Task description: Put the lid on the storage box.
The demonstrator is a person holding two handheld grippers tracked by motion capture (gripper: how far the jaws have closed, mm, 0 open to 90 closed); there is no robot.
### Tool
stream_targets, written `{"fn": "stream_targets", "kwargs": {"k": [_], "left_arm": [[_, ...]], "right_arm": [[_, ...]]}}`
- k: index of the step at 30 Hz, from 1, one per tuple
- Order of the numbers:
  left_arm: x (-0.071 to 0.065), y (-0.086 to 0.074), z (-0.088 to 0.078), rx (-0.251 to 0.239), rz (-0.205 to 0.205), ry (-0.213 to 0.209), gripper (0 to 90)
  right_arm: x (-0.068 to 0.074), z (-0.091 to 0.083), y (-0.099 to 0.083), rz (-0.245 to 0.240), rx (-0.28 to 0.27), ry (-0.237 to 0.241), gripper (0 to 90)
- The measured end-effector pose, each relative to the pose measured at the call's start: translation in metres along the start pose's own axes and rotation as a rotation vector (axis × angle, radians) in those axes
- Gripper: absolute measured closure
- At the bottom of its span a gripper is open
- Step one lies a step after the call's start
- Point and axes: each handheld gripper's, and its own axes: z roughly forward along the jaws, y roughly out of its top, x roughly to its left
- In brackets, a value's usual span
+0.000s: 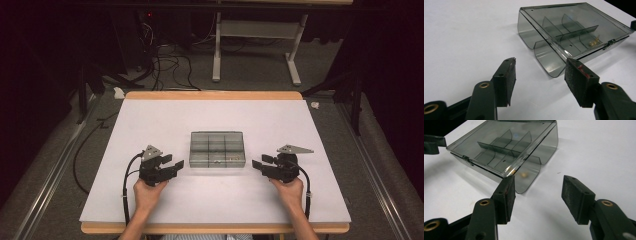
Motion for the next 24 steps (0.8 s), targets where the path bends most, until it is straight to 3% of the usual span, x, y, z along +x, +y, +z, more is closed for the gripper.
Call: {"fn": "stream_targets", "kwargs": {"k": [24], "left_arm": [[0.019,-0.001,-0.007,0.008,-0.018,0.080,42.5]], "right_arm": [[-0.021,-0.016,-0.008,0.060,-0.034,-0.061,45.4]]}}
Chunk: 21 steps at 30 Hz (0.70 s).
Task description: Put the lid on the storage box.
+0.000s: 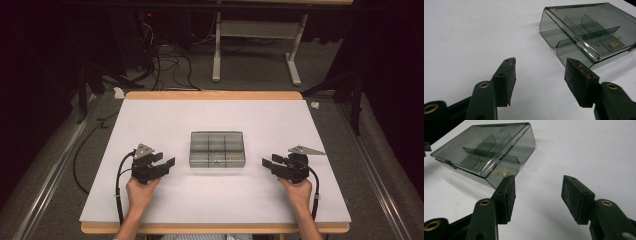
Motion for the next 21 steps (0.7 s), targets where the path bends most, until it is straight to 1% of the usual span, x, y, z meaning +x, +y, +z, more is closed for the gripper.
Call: {"fn": "stream_targets", "kwargs": {"k": [3,4,5,6,7,8,9,10,18,21], "left_arm": [[0.002,-0.001,0.000,0.005,0.001,0.012,42.6],[0.003,-0.002,0.000,0.005,-0.003,0.016,42.6],[0.004,-0.002,0.000,0.005,-0.006,0.019,42.6],[0.006,-0.002,0.000,0.011,-0.004,0.031,42.6],[0.006,-0.002,0.000,0.011,-0.004,0.031,42.5],[0.007,-0.003,-0.001,0.010,-0.004,0.039,42.5],[0.007,-0.003,-0.001,0.010,-0.004,0.039,42.6],[0.008,-0.003,-0.001,0.010,-0.007,0.045,42.6],[0.013,-0.004,0.002,0.026,-0.006,0.073,42.3],[0.015,-0.005,0.004,0.040,-0.001,0.085,42.1]], "right_arm": [[-0.004,-0.001,-0.002,0.012,-0.004,-0.021,45.6],[-0.004,-0.001,-0.002,0.012,-0.004,-0.021,45.6],[-0.005,-0.001,-0.003,0.011,-0.001,-0.037,45.6],[-0.006,0.000,-0.003,0.008,0.001,-0.044,45.6],[-0.006,0.000,-0.003,0.008,0.001,-0.044,45.6],[-0.007,0.000,-0.004,0.004,0.004,-0.057,45.6],[-0.007,0.000,-0.004,0.004,0.004,-0.057,45.6],[-0.008,0.000,-0.005,0.007,0.007,-0.068,45.6],[-0.012,0.000,-0.006,0.014,0.006,-0.092,45.9],[-0.015,0.001,-0.007,0.012,0.013,-0.114,45.9]]}}
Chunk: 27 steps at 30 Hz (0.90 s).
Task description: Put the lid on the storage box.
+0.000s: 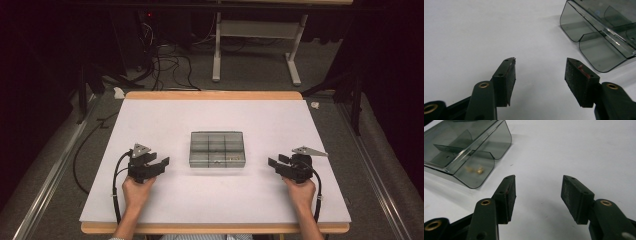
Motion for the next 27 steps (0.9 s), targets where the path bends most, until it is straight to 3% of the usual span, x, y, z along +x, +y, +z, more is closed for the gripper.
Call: {"fn": "stream_targets", "kwargs": {"k": [8,27], "left_arm": [[0.003,-0.002,0.005,0.017,0.005,0.025,41.6],[0.002,-0.009,0.016,0.052,0.028,0.062,40.4]], "right_arm": [[-0.004,0.003,-0.003,0.001,0.025,-0.032,45.8],[0.005,0.013,0.000,-0.080,0.077,-0.136,45.4]]}}
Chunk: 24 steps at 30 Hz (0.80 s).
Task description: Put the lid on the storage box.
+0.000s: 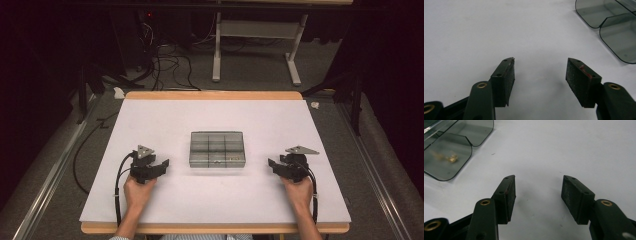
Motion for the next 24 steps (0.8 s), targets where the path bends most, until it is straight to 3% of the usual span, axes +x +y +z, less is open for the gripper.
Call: {"fn": "stream_targets", "kwargs": {"k": [8,13,16,17,24], "left_arm": [[-0.002,-0.001,0.001,0.001,0.010,0.011,39.4],[-0.008,-0.001,0.004,0.015,0.064,0.033,34.5],[-0.007,-0.002,0.004,0.011,0.057,0.028,34.3],[-0.007,-0.002,0.003,0.013,0.061,0.028,34.2],[-0.007,-0.002,0.003,0.012,0.060,0.028,34.2]], "right_arm": [[0.003,0.002,0.000,-0.017,0.009,-0.018,44.7],[0.006,0.003,0.000,-0.041,0.015,-0.034,42.9],[0.009,0.004,-0.001,-0.060,0.019,-0.047,40.7],[0.012,0.004,-0.001,-0.087,0.020,-0.062,40.3],[0.012,0.004,-0.002,-0.087,0.017,-0.063,38.9]]}}
